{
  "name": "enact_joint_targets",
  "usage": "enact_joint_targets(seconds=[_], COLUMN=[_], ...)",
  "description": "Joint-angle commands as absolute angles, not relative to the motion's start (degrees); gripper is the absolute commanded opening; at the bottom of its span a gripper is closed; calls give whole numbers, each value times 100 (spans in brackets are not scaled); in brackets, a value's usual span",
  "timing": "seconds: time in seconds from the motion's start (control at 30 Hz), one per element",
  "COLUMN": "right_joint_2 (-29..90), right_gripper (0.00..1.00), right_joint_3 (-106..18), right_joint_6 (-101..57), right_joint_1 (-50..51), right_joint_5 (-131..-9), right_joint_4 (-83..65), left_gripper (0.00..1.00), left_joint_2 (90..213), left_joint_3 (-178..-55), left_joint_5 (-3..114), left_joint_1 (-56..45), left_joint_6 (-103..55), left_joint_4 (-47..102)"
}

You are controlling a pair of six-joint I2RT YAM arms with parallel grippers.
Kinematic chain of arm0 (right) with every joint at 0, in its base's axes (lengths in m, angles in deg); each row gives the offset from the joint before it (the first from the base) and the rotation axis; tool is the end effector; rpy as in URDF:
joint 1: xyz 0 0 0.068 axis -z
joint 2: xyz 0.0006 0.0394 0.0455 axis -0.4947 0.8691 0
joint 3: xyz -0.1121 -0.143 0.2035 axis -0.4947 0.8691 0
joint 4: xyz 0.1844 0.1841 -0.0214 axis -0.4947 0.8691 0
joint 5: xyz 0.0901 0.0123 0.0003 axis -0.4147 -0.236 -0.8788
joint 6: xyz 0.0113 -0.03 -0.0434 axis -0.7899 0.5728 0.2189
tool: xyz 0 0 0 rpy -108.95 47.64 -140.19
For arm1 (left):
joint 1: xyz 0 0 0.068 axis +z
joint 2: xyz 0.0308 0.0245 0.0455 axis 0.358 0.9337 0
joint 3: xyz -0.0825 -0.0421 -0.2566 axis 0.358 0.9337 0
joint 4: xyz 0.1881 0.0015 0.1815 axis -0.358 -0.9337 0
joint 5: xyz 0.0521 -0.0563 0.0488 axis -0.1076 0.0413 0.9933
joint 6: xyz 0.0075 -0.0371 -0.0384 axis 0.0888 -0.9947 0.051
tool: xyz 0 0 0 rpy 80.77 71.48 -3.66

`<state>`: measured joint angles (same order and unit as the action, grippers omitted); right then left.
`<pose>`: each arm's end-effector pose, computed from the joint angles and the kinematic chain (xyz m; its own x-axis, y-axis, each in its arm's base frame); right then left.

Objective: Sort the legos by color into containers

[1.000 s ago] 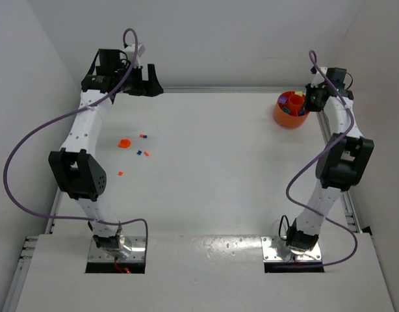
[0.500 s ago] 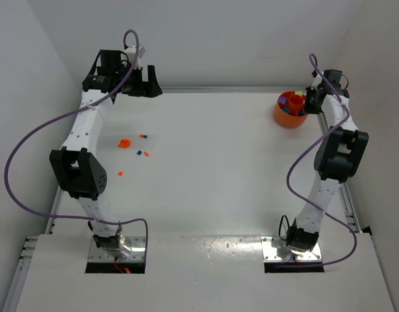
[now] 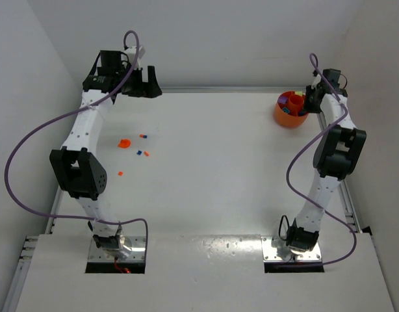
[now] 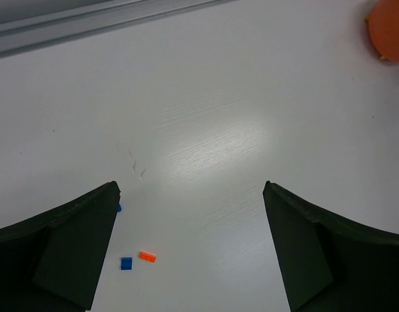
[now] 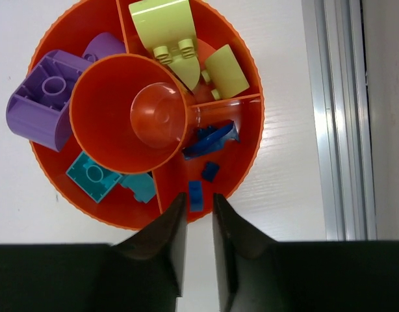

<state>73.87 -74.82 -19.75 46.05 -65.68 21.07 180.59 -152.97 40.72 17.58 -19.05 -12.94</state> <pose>0.4733 -0.1374 0.2321 -0.6968 0.2910 -0.6556 0.3076 0.9469 0.0934 0.4109 -0.0385 0.3895 -0.5977 -0.0720 -0.7985 0.3112 0.8970 -0.3139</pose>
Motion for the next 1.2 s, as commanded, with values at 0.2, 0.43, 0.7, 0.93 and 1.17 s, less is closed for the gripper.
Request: enact_joint_targets(seconds=[0.2,0.43,0.7,0.93,1.17], right_joint_2=[7384,7112,6040,5591,5591], right_gripper=[28,25,25,25,25], right_joint_3=[-7806,-7780,-6972,-6303,-6382], right_joint_6=[-2091,-1863,-1292,-913,-860], right_joint_1=[4538,4485,4231,3826,3712], right_joint_5=[-6490,-6927,-8246,-8669,-8669], right_joint_4=[1914,1966,2168,2221,2221], left_gripper=[99,99,85,58,54], left_joint_2=[18102,17918,17715,17478,17908], left_joint_3=[-15209,-15008,-13760,-12423,-12300], left_joint_5=[4074,3978,4626,5697,6253], left_joint_1=[1720,1790,1984,2054,2054], left_joint_6=[-1956,-1799,-1077,-603,-480], left_joint_4=[-1276,-1276,-2119,-1997,-1857])
